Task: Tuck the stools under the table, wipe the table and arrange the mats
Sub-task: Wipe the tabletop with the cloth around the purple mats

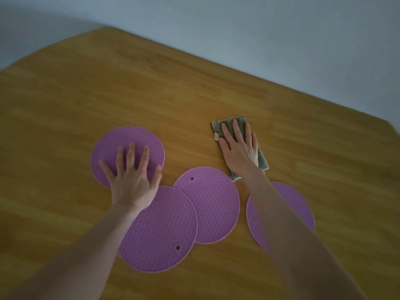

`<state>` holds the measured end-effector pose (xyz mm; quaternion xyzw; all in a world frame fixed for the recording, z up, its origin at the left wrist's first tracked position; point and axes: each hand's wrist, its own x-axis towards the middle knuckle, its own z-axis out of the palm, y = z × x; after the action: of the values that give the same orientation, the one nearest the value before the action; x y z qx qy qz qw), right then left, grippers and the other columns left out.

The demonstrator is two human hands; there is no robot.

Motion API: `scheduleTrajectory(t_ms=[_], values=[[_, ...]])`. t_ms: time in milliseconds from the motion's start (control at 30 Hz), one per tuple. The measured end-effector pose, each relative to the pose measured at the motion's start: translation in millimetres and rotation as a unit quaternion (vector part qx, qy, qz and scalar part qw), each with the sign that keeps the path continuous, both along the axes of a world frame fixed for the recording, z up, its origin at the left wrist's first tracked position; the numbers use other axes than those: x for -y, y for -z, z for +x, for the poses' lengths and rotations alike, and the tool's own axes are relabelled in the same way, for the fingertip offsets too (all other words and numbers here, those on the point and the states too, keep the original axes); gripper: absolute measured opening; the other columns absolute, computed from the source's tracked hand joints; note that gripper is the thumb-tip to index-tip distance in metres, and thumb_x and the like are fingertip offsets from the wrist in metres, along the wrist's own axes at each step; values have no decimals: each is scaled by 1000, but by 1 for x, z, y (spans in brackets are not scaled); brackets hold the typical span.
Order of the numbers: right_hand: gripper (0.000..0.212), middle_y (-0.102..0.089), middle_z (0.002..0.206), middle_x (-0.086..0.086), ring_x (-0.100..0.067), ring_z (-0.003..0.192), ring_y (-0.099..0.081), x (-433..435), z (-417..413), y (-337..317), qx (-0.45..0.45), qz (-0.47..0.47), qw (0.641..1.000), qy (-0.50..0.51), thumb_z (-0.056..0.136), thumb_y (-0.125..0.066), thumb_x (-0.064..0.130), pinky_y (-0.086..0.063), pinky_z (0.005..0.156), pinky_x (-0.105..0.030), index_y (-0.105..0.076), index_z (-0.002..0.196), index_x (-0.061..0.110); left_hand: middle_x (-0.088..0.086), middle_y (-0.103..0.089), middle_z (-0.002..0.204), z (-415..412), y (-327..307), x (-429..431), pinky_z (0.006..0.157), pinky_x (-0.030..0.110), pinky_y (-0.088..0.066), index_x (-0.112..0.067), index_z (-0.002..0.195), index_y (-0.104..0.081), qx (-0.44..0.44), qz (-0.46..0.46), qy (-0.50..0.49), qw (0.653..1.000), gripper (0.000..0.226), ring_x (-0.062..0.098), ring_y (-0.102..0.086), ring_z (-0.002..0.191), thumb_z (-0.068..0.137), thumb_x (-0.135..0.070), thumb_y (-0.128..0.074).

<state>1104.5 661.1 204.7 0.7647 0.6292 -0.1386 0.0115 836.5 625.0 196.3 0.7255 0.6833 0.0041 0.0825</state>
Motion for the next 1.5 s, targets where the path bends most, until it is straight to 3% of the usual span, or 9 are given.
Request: scheduleTrajectory(t_ms=[167, 300, 433, 533, 733, 900, 1100, 1267, 1500], values=[[52, 8, 160, 8, -22, 146, 15, 4, 2, -1, -18, -6, 1000, -1, 100, -12, 52, 9, 117, -40, -2, 150, 41, 12, -11, 158, 3, -11, 2, 108, 67, 4, -21, 151, -15, -46, -29, 8, 998, 63, 34, -4, 144, 96, -51, -23], [53, 10, 160, 7, -23, 145, 15, 11, 3, -1, -17, -8, 1000, -7, 100, -11, 51, 8, 117, -41, -1, 150, 39, 23, -39, 144, 23, -17, 14, 106, 71, -7, -9, 139, -44, -9, 34, -19, 999, 48, 42, -29, 136, 98, -32, -35], [54, 10, 160, 6, -24, 146, 15, 14, 6, -1, -12, -3, 1000, -23, 100, -11, 52, 8, 118, -41, 0, 150, 38, 20, -54, 130, 96, -23, 62, 105, 65, -25, -11, 123, -57, 71, 64, 76, 993, 46, 39, -46, 124, 89, -34, -36], [54, 9, 160, 7, -23, 146, 14, 12, 11, 0, -17, 5, 999, -28, 99, -12, 53, 9, 117, -41, -1, 150, 40, 18, -49, 139, 162, -18, 100, 106, 64, -18, -12, 129, -55, 99, 10, 106, 989, 55, 36, -41, 131, 87, -42, -36], [54, 5, 160, 8, -21, 146, 11, 10, 25, 3, -19, 29, 998, -60, 99, -14, 54, 5, 118, -41, -4, 150, 40, 20, -40, 145, 215, -10, 116, 103, 70, -12, 1, 135, -47, 77, -75, 36, 994, 92, 39, -34, 135, 65, -55, -24], [54, 6, 160, 7, -20, 146, 11, 9, 53, 4, -2, 22, 996, -84, 99, -12, 55, 6, 117, -40, -4, 150, 40, 19, -35, 148, 217, 2, 118, 105, 70, -9, -3, 139, -40, 44, -53, 36, 997, 94, 36, -25, 138, 76, -72, -33], [54, 9, 160, 8, -19, 146, 12, 42, 143, 2, 20, 1, 999, 25, 98, -9, 56, 6, 116, -39, 3, 149, 42, 17, -34, 149, 217, 5, 118, 103, 71, -10, -12, 140, -43, 27, -45, 37, 998, 87, 36, -21, 139, 81, -74, -30], [54, 9, 160, 8, -19, 146, 13, 106, 184, -1, 14, -8, 993, 119, 99, -12, 53, 5, 118, -39, 3, 149, 40, 16, -28, 153, 218, 4, 118, 105, 71, -7, -15, 145, -35, 13, -44, 35, 998, 88, 36, -18, 141, 82, -76, -22], [55, 9, 159, 8, -18, 146, 14, 123, 189, -2, 6, -5, 995, 99, 98, -13, 53, 7, 117, -37, 0, 150, 41, 12, -6, 159, 221, -4, 119, 107, 67, 6, -20, 151, -13, 0, -54, 24, 998, 93, 33, 2, 145, 79, -79, -8]])
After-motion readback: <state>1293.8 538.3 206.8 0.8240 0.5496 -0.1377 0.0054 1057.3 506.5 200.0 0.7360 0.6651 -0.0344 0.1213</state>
